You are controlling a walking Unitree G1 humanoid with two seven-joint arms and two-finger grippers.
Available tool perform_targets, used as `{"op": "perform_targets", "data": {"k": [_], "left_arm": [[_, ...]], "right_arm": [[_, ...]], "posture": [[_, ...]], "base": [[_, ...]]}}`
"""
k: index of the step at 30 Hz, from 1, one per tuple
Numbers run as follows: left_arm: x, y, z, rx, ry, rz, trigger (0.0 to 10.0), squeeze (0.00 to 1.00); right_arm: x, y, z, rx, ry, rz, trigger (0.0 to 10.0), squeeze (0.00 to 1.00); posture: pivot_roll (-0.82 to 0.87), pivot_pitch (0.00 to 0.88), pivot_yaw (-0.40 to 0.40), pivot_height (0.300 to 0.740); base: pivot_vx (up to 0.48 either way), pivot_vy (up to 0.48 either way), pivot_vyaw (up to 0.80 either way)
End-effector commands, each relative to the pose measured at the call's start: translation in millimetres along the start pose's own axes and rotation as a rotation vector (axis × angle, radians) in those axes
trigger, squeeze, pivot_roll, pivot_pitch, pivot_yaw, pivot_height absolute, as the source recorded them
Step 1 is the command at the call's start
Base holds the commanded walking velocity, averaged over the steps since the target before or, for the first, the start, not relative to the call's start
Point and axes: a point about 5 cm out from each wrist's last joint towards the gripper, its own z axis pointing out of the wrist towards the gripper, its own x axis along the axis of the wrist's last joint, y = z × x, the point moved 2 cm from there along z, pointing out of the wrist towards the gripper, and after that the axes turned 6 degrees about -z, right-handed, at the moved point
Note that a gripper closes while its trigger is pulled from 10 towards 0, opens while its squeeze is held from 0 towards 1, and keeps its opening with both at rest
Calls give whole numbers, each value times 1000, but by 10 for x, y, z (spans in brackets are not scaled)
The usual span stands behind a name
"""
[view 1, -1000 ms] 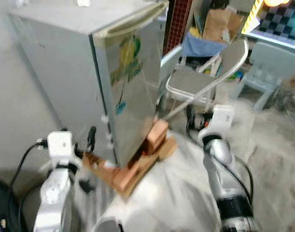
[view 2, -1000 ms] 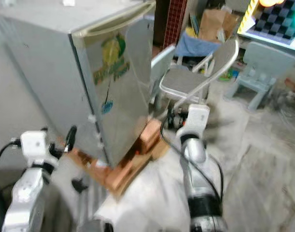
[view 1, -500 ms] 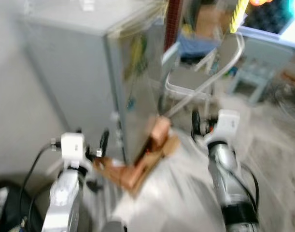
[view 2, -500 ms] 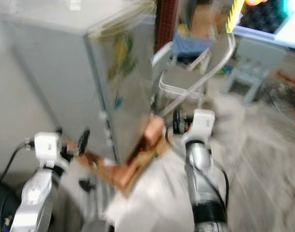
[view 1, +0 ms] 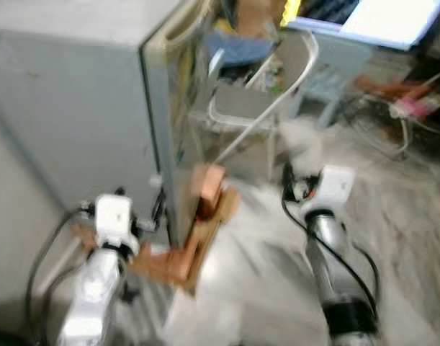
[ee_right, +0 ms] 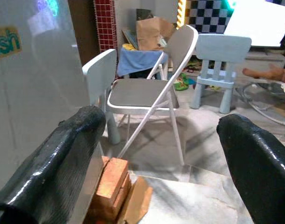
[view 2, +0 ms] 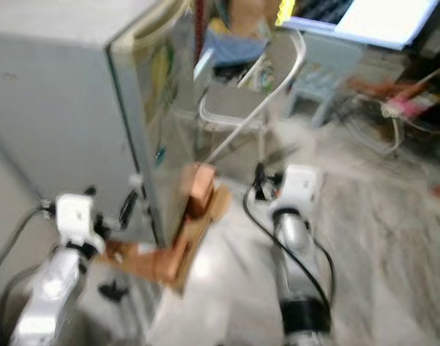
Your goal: Restocking fridge
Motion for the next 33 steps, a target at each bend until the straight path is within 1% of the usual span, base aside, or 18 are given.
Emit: {"op": "perform_targets", "data": {"k": [1, 5, 10, 16, 19, 22, 27, 28, 30, 31, 32, 33], "left_arm": [[-19, 99, 1, -24, -3, -37, 10000, 0], [5, 88, -20, -26, 12, -53, 10000, 0], [0, 84, -50, -29, 14, -64, 10000, 0], [5, 84, -38, -20, 17, -64, 10000, 0], [13, 68, -25, -14, 16, -57, 10000, 0], [25, -1, -12, 34, 23, -32, 10000, 0], [26, -89, -30, 111, 27, -21, 10000, 0], [24, -128, -42, 144, 28, -21, 10000, 0], [24, -187, -53, 190, 31, -10, 10000, 0], [24, -187, -53, 190, 31, -10, 10000, 0], [24, -256, -57, 243, 30, -9, 10000, 0], [25, -285, -56, 265, 30, -2, 10000, 0]], "right_arm": [[-1, 126, -12, -27, -8, -21, 10000, 0], [10, 117, -17, -14, -4, -30, 10000, 0], [4, 109, -18, -8, -10, -33, 10000, 0], [47, 70, 6, 0, 7, -33, 10000, 0], [77, 79, 22, -4, 15, -32, 10000, 0], [85, 82, 24, -3, 17, -35, 10000, 0], [58, 72, -12, 3, 9, -33, 10000, 0], [60, 51, -24, 15, 10, -20, 10000, 0], [68, 36, -36, 24, 13, -23, 10000, 0], [68, 36, -36, 24, 13, -23, 10000, 0], [70, 27, -45, 39, 14, -31, 10000, 0], [69, 24, -50, 45, 15, -36, 10000, 0]], "posture": [[124, 0, -67, 740], [125, 0, -72, 740], [124, 0, -73, 740], [114, 0, -58, 740], [111, 0, -55, 740], [108, 0, -53, 740], [103, 0, -57, 740], [102, 0, -57, 740], [101, 0, -58, 740], [101, 0, -58, 740], [99, 0, -59, 740], [98, 0, -59, 740]], "base": [[0, 0, -800], [0, 0, -800], [285, 0, -800], [236, 0, -800], [256, 0, -221], [0, 0, 0], [0, 0, 0], [0, 0, 0], [0, 0, 0], [0, 0, 0], [0, 0, 0], [0, 0, 0]]}}
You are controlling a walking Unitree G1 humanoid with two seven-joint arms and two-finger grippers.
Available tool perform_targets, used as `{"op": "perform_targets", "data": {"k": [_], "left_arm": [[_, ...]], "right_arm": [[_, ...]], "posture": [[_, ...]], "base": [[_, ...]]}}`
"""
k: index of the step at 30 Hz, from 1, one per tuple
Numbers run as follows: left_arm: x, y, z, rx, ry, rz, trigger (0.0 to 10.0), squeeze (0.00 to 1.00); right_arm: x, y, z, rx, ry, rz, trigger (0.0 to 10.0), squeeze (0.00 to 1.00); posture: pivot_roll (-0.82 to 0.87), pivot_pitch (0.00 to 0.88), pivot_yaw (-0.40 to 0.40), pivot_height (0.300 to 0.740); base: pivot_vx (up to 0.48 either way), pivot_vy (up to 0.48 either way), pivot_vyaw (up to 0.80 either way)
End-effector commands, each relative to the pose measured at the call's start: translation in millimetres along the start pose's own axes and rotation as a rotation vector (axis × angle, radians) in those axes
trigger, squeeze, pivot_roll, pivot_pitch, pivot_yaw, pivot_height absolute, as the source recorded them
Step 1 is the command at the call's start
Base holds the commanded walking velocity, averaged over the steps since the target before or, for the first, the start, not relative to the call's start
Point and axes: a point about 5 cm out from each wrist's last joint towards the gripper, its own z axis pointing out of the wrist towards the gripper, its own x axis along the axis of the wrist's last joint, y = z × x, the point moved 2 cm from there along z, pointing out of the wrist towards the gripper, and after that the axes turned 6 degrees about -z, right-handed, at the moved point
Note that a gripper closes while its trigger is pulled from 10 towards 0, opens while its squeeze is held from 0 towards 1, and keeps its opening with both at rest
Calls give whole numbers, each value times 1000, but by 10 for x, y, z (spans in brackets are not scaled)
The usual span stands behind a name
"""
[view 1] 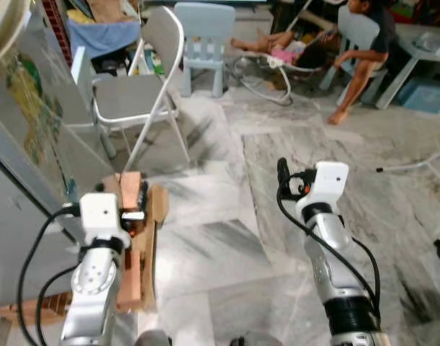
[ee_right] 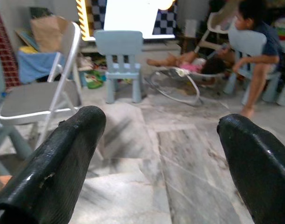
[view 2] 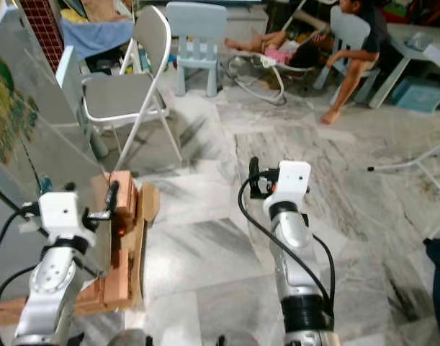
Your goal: Restocking fridge
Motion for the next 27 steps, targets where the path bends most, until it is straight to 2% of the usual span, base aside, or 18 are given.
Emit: {"op": "perform_targets", "data": {"k": [1, 4, 6, 10, 13, 16, 21, 26, 27], "left_arm": [[-10, -71, 5, 47, -6, 21, 10000, 0], [23, -191, 61, 113, 4, 48, 10000, 0], [22, -205, 78, 124, 2, 47, 10000, 0], [19, -163, 143, 115, -1, 48, 10000, 0], [27, -123, 204, 116, 1, 45, 10000, 0], [45, 10, 290, 67, 8, 28, 10000, 0], [45, 58, 356, 31, 7, 19, 10000, 0], [57, 54, 354, 18, 15, 21, 10000, 0], [88, 8, 298, 27, 22, 16, 10000, 0]], "right_arm": [[20, 6, -21, 14, 6, -12, 10000, 0], [49, -13, -39, 43, 23, -15, 10000, 0], [52, -12, -44, 44, 23, -19, 10000, 0], [46, -13, -75, 44, 17, -16, 10000, 0], [34, 1, -99, 45, 12, -13, 10000, 0], [22, 23, -125, 35, 9, -12, 10000, 0], [38, 28, -143, 29, 10, -14, 10000, 0], [26, 39, -181, 29, 5, -16, 10000, 0], [10, 57, -232, 34, -2, -25, 10000, 0]], "posture": [[97, 0, -59, 740], [92, 0, -59, 740], [92, 0, -59, 740], [80, 0, -56, 740], [80, 0, -54, 740], [70, 0, -47, 740], [64, 0, -42, 740], [58, 0, -40, 740], [57, 0, -39, 740]], "base": [[0, 0, 0], [0, 0, 254], [0, 0, 759], [0, 0, 716], [0, 0, 0], [0, 0, 0], [0, 0, 0], [0, 0, 0], [0, 0, 0]]}}
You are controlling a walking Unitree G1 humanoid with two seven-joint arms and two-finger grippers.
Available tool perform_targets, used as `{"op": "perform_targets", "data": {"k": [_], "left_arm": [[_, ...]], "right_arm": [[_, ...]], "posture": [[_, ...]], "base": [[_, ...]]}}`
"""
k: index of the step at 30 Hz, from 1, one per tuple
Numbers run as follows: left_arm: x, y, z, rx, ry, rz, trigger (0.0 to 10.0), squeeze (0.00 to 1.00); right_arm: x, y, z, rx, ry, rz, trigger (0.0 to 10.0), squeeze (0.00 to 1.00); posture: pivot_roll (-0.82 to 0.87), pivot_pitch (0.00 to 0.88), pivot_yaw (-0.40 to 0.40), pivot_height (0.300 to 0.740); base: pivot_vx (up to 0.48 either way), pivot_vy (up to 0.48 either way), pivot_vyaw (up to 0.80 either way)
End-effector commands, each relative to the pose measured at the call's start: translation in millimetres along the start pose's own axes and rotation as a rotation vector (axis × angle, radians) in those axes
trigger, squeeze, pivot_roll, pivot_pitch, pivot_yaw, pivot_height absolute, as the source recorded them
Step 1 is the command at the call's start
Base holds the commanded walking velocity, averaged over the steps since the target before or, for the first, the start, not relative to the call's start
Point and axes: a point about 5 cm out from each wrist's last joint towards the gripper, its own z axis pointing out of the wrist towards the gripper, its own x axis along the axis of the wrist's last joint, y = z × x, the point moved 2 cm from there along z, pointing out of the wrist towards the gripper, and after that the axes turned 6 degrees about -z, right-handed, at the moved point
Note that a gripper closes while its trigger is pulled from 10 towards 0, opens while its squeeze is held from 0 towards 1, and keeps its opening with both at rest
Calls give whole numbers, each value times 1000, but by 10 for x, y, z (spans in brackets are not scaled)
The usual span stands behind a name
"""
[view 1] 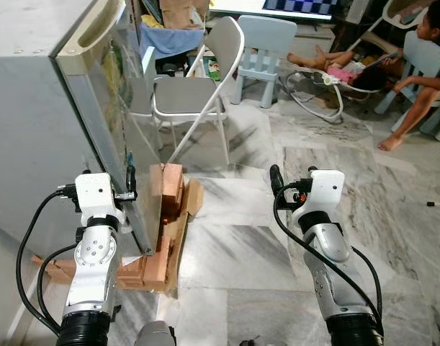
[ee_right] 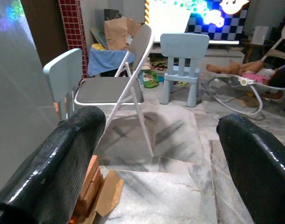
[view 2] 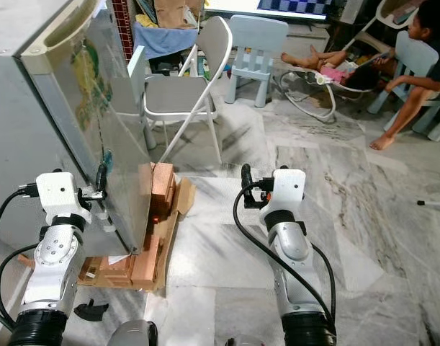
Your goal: Restocking fridge
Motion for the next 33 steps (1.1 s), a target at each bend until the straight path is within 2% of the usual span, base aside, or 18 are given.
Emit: {"op": "perform_targets", "data": {"k": [1, 3, 4, 6, 7, 12, 17, 22, 33], "left_arm": [[54, -46, -44, 1, 17, 0, 10000, 0], [63, -73, -121, -4, 20, 1, 10000, 0], [76, -98, -260, -23, 22, 7, 10000, 0], [65, -113, -385, -39, 17, 17, 10000, 0], [33, -130, -495, -48, 5, 35, 10000, 0], [-58, -178, -643, -59, -27, 39, 10000, 0], [-63, -186, -669, -70, -44, 38, 10000, 0], [-55, -216, -601, -62, -36, 35, 10000, 0], [-33, -200, -564, -62, -27, 31, 10000, 0]], "right_arm": [[35, 56, -49, -4, 7, -14, 10000, 0], [22, 76, -113, 8, 6, -34, 10000, 0], [-16, 115, -223, 21, 0, -72, 10000, 0], [-76, 158, -323, 21, -21, -88, 10000, 0], [-131, 203, -409, 16, -42, -107, 10000, 0], [-175, 239, -498, 10, -58, -113, 10000, 0], [-160, 201, -483, 22, -53, -116, 10000, 0], [-118, 179, -436, 32, -35, -124, 10000, 0], [-86, 138, -395, 47, -22, -118, 10000, 0]], "posture": [[58, 0, -40, 740], [61, 0, -41, 740], [62, 0, -43, 740], [66, 0, -45, 740], [68, 0, -46, 740], [71, 0, -46, 740], [70, 0, -45, 740], [69, 0, -45, 740], [72, 0, -44, 740]], "base": [[0, 0, 0], [0, 0, 0], [0, 0, 0], [0, 0, 0], [0, 0, 0], [0, 0, 0], [52, 0, 0], [305, 0, 0], [347, 0, 0]]}}
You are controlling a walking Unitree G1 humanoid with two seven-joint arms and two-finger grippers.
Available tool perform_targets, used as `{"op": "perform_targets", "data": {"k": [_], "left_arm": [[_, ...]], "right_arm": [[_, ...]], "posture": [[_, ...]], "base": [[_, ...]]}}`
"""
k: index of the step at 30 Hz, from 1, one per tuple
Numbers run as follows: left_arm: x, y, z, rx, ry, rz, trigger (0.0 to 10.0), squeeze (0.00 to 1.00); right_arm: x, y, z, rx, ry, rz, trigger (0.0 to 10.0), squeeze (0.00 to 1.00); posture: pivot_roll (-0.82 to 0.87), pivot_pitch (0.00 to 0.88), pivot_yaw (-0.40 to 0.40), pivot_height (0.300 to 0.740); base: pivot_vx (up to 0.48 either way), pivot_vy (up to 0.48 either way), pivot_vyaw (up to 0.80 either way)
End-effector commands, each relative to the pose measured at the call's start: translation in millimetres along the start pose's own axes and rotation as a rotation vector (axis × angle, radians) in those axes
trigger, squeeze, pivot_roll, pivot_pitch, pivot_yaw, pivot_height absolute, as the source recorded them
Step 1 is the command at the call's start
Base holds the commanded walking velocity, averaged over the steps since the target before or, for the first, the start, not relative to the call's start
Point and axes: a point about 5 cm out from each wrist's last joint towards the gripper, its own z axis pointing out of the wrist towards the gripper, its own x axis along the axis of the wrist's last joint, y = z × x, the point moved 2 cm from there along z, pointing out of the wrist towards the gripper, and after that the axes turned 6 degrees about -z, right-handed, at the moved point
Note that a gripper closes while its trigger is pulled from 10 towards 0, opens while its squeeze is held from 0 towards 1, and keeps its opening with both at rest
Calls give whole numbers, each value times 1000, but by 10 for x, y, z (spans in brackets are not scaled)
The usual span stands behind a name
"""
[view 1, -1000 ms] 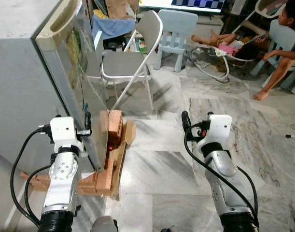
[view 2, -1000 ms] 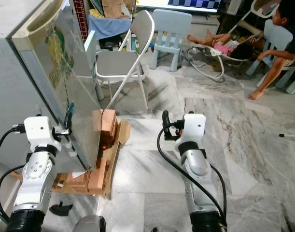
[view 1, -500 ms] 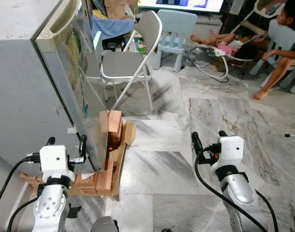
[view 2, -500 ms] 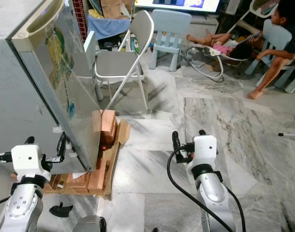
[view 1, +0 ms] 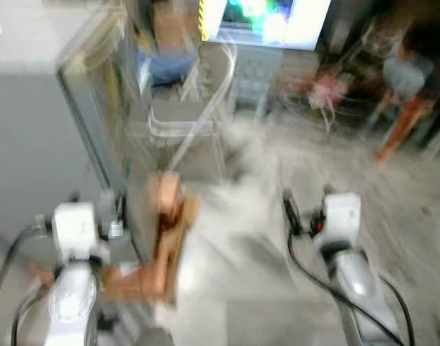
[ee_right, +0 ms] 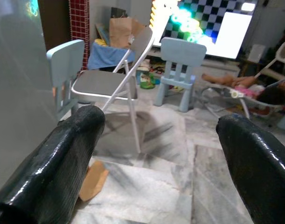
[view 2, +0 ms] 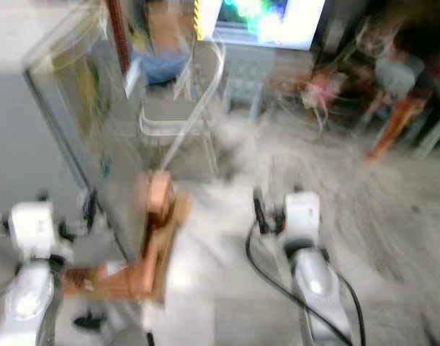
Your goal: Restocking fridge
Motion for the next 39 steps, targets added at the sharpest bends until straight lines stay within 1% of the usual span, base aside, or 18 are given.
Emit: {"op": "perform_targets", "data": {"k": [1, 10, 13, 19, 23, 24, 26, 28, 30, 31, 33, 35, 39], "left_arm": [[76, -1, 52, -2, 25, 8, 10000, 0], [71, 16, 59, -3, 25, 6, 10000, 0], [63, 25, 62, -4, 20, 3, 10000, 0], [43, 22, 83, 3, 13, 7, 10000, 0], [30, 45, 198, 9, 6, 4, 10000, 0], [39, 55, 259, 10, 10, 1, 10000, 0], [42, 57, 305, 11, 10, 0, 10000, 0], [44, 25, 422, 40, 13, 10, 10000, 0], [49, 11, 449, 49, 15, 6, 10000, 0], [64, -30, 499, 76, 23, 29, 10000, 0], [75, -88, 553, 106, 22, 14, 10000, 0], [85, -129, 583, 118, 26, 22, 10000, 0], [100, -135, 634, 109, 32, 21, 10000, 0]], "right_arm": [[91, -25, 40, 10, 34, 0, 10000, 0], [111, -67, 47, 36, 48, -14, 10000, 0], [95, -62, 54, 25, 38, 4, 10000, 0], [95, -76, 56, 32, 36, 4, 10000, 0], [130, -115, 54, 56, 50, -6, 10000, 0], [139, -119, 53, 57, 50, -3, 10000, 0], [146, -121, 48, 57, 50, 1, 10000, 0], [158, -109, 41, 48, 50, 9, 10000, 0], [162, -104, 35, 46, 51, 8, 10000, 0], [164, -90, 25, 42, 50, 7, 10000, 0], [162, -78, 6, 37, 48, 5, 10000, 0], [161, -74, -4, 35, 47, 4, 10000, 0], [163, -79, -12, 35, 45, 5, 10000, 0]], "posture": [[72, 0, -44, 740], [73, 0, -45, 740], [73, 0, -45, 740], [72, 0, -50, 740], [66, 0, -54, 740], [61, 0, -56, 740], [52, 2, -54, 740], [40, 3, -50, 740], [38, 3, -50, 740], [32, 2, -48, 740], [24, 3, -44, 740], [22, 5, -42, 740], [23, 8, -42, 740]], "base": [[352, 0, 0], [352, 0, 0], [0, 0, 0], [0, 0, 0], [0, 0, 0], [0, 0, 0], [0, 0, 0], [0, 0, 0], [0, 0, 0], [0, 0, 0], [0, 0, 0], [0, 0, 0], [0, 0, 0]]}}
